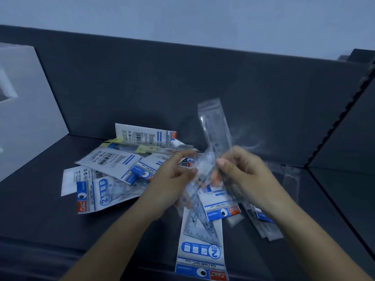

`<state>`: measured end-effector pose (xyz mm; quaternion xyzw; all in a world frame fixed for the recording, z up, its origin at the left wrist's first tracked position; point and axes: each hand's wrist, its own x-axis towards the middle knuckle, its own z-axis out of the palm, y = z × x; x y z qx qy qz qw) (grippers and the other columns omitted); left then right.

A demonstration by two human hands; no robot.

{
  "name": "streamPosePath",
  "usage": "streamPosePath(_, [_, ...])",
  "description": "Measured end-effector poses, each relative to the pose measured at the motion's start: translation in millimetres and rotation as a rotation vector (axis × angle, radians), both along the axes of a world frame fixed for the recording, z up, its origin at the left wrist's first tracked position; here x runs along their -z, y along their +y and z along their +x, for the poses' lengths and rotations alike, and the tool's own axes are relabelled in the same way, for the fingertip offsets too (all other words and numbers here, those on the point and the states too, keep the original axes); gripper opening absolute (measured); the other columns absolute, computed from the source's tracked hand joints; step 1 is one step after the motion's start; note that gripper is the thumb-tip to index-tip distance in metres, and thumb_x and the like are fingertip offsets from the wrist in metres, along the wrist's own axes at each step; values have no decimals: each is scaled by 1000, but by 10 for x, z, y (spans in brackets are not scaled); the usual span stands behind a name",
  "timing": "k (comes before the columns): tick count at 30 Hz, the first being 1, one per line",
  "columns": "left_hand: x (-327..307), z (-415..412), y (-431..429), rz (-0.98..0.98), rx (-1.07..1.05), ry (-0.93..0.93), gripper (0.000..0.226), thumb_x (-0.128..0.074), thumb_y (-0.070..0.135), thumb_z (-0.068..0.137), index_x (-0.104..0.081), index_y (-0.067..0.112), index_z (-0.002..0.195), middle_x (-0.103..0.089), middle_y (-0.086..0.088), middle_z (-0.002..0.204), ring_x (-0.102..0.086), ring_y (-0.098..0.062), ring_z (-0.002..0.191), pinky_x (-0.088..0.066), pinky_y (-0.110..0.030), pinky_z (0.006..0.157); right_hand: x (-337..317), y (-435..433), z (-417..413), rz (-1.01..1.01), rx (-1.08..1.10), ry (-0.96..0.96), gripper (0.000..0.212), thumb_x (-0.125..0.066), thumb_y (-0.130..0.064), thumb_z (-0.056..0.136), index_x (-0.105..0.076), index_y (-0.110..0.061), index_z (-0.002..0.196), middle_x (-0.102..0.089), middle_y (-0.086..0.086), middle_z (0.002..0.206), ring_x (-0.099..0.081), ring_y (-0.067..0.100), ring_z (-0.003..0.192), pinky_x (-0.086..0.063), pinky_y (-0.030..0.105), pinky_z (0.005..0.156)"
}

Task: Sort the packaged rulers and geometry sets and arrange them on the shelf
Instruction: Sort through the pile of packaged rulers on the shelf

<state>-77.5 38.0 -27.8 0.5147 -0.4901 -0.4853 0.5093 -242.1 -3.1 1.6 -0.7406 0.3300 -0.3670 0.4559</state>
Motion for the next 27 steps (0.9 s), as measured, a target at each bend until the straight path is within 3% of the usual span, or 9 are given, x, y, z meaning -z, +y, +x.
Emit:
streamPosePath(2, [-17, 99, 49, 37, 176, -46, 36, -51, 1, 93, -49, 21, 123, -74, -4, 80, -46, -19, 50, -40, -22, 45, -6, -107, -80, -410, 24, 297, 24, -63, -39, 84, -62, -17, 75, -66, -12, 99, -56, -4, 97, -40, 18, 86])
streamPosePath(4, [-70, 180, 129, 75, 383, -57, 32, -57, -1, 86, -61, 11, 116, -73, -2, 95, -47, -14, 58, -38, -22, 55, -80, -158, -87, -481, -138, 486, 26, -67, -46, 79, -62, -23, 69, -59, -17, 118, -41, -3, 123, -28, 19, 105])
streamPosePath(7, [-106, 313, 157, 128, 292, -24, 18, -64, 1, 81, -75, 15, 79, -63, -6, 67, -49, -10, 48, -40, -18, 48, -125, -248, -68, -152, -414, 497, 29, -69, -38, 81, -64, -12, 70, -65, 2, 83, -58, 9, 83, -46, 30, 80])
streamPosePath(10, [-66, 459, 91, 181, 248, 366, 21, -65, 10, 76, -67, 8, 96, -70, -14, 72, -62, -19, 48, -47, -21, 44, -174, -277, -28, 111, -406, 328, 33, -73, -25, 79, -59, 2, 67, -53, 9, 62, -48, 12, 59, -41, 22, 57])
streamPosePath(13, [1, 609, -19, 132, 420, 887, 58, -77, 40, 70, -66, 0, 112, -67, -20, 110, -68, -31, 97, -57, -36, 81, -140, -221, 102, 355, -160, 13, 15, -69, -16, 69, -63, -3, 64, -56, 8, 55, -49, 10, 43, -40, 15, 41])
streamPosePath(16, [57, 503, -120, -26, 375, 717, 78, -83, 47, 61, -60, 2, 121, -62, -13, 121, -57, -28, 114, -46, -42, 101, 3, -198, 328, 450, 10, -298, 35, -78, -20, 59, -63, -13, 89, -65, 9, 63, -57, 16, 49, -48, 19, 44])
streamPosePath(19, [19, 234, -223, -38, 87, 476, 43, -67, 36, 80, -67, 4, 109, -63, -16, 109, -55, -30, 101, -43, -40, 93, 95, -124, 653, 314, -34, -207, 53, -63, 5, 81, -48, -23, 124, -69, -2, 73, -63, 7, 63, -53, 19, 60])
streamPosePath(22, [58, 262, -392, 37, -119, 728, 38, -47, 29, 93, -63, 0, 111, -65, -17, 108, -63, -24, 92, -53, -28, 79, 124, -198, 794, -36, -105, 163, 54, -58, 0, 88, -43, -16, 138, -60, -3, 112, -57, 7, 100, -45, 22, 93])
streamPosePath(27, [172, 511, -509, -40, -427, 989, 27, -42, 14, 94, -53, 8, 70, -56, -2, 52, -56, -13, 49, -47, -24, 61, 97, -776, 720, -322, 238, 399, 25, -55, -8, 91, -66, -9, 114, -61, 5, 103, -59, 21, 99, -38, 14, 82])
